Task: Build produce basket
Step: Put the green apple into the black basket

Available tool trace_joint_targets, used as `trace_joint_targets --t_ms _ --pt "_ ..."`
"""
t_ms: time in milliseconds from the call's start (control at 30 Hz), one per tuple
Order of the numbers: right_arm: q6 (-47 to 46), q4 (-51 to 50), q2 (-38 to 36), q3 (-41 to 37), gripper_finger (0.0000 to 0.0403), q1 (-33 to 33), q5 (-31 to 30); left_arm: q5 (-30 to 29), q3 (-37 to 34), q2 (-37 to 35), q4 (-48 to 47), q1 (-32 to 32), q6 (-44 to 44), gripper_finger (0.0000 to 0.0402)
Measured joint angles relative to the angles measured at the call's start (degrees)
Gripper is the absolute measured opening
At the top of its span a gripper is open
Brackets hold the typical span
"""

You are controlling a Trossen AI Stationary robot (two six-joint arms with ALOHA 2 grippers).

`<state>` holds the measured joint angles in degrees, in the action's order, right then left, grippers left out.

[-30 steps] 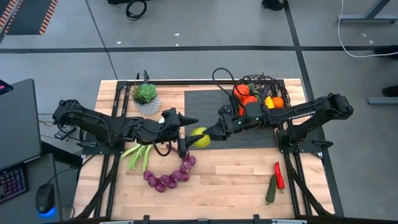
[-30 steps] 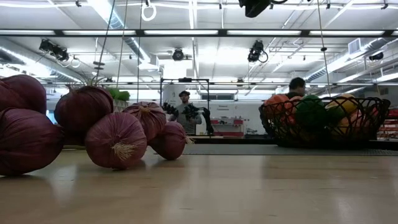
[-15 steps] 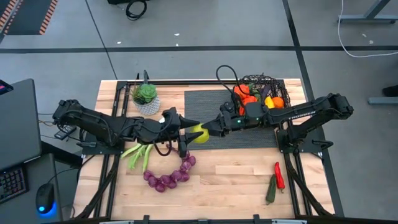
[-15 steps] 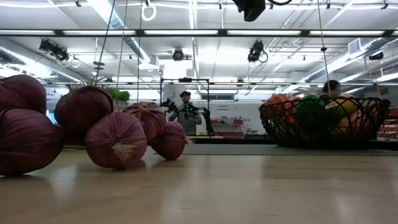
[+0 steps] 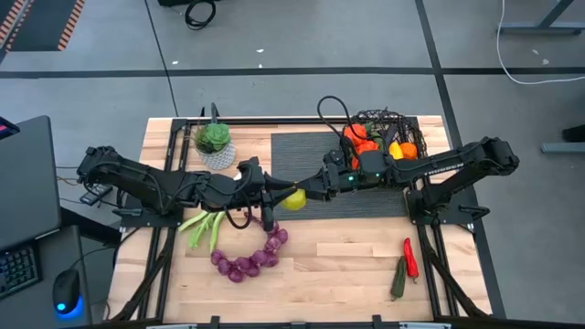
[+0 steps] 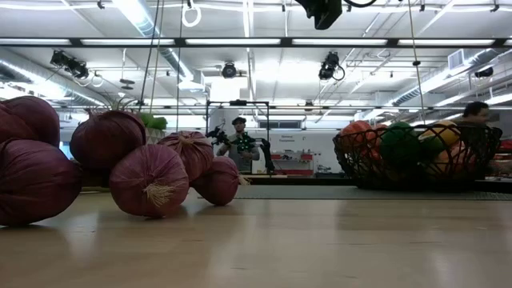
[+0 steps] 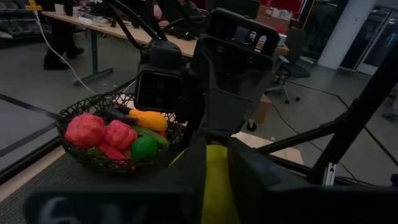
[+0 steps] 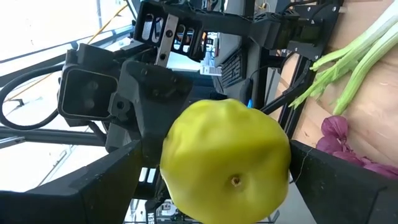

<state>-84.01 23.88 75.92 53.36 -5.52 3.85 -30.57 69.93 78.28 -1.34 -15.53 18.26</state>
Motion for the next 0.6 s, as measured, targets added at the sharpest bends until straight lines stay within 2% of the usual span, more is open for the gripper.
trace_joint_targets --t_ms 233,367,600 --pt "0.14 -1.11 0.00 0.00 0.0380 0.00 -0.88 0.09 -0.04 0.07 -0.32 -0.02 0.17 0.0023" --pt "-0.24 -1.85 0.00 0.00 0.0342 0.00 -1.27 -0.04 -0.07 0.09 -0.20 0.00 0.09 0.0005" --pt "-0.24 -1.84 0.00 0.00 0.0270 0.00 -3.10 -0.06 -0.04 0.04 -0.12 0.73 0.11 0.0008"
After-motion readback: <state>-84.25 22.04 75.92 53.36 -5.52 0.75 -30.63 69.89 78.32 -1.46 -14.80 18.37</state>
